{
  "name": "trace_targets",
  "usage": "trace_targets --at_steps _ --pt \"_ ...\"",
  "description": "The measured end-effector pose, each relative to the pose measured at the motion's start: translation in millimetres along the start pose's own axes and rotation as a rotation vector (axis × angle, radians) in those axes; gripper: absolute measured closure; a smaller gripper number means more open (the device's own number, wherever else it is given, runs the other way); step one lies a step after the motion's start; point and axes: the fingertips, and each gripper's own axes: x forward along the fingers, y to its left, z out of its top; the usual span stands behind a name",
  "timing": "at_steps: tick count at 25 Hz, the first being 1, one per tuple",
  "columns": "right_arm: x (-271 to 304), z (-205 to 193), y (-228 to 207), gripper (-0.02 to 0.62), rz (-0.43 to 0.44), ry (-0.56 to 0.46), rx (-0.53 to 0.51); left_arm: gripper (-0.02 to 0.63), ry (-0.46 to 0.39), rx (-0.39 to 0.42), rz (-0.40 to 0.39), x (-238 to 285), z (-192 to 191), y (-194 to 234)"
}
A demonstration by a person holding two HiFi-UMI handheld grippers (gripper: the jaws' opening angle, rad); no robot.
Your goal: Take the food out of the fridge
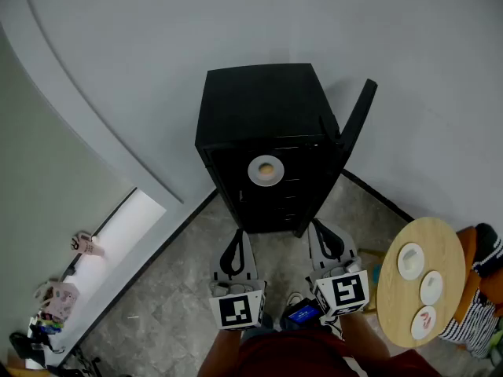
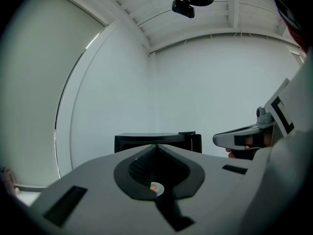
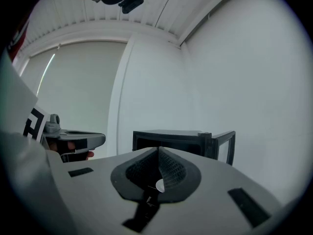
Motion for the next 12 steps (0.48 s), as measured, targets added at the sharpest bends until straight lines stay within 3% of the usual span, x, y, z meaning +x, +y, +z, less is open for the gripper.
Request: trace_targets --at_steps 12 --pt "14 0 22 0.575 0.018 0.001 -0.019 0.592 0.004 -0.004 -0.019 0 -4 12"
